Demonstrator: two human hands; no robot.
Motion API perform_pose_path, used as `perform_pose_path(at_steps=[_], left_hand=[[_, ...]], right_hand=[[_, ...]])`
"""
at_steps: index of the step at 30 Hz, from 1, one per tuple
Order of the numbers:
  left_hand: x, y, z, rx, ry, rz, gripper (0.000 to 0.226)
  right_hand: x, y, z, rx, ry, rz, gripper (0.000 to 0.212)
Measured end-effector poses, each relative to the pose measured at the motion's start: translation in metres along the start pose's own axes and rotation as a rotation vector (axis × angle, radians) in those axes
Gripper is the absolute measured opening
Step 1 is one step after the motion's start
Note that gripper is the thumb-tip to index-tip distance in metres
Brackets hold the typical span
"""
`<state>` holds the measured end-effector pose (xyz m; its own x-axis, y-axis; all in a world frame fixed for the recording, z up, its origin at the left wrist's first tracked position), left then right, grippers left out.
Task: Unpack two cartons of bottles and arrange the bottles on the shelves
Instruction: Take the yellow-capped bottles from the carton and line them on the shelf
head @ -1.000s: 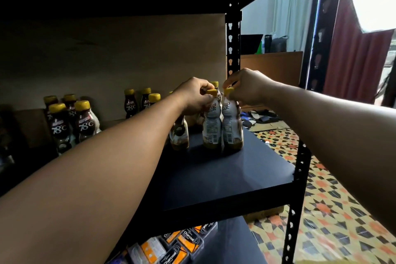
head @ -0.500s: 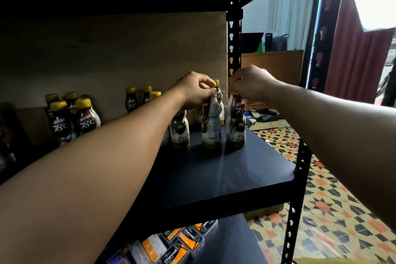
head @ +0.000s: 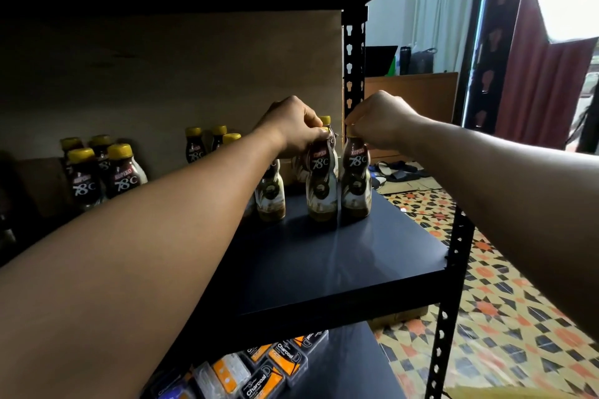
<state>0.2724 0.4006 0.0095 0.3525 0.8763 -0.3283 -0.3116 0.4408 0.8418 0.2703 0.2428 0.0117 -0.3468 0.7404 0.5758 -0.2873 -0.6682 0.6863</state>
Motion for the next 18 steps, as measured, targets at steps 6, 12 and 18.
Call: perform_pose_path(at_steps=[6,12,18], left_hand=[[0.000,-0.001,0.006,-0.131,0.030,0.047,0.018],[0.002,-0.002,0.014,-0.139,0.068,0.051,0.024],[-0.002,-0.001,0.011,-0.110,0.041,0.082,0.018]], right_hand=[[0.004,-0.003,0.004,-0.011,0.050,-0.095,0.027],[-0.002,-0.004,0.009,-0.034,0.030,-0.056,0.030],[-0.007,-0.004,0.003,-0.050,0.024,0.011,0.028]])
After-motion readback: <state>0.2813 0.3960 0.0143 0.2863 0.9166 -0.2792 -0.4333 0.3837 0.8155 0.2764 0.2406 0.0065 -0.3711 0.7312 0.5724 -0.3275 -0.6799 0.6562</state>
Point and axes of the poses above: each hand's wrist, its own z-axis towards the middle knuckle, its own y-axis out of the back of the hand, x = y × z, the point moved 9 cm from there along z, towards the middle knuckle, and after that the axes turned 9 degrees about z, right-handed, at the moved point
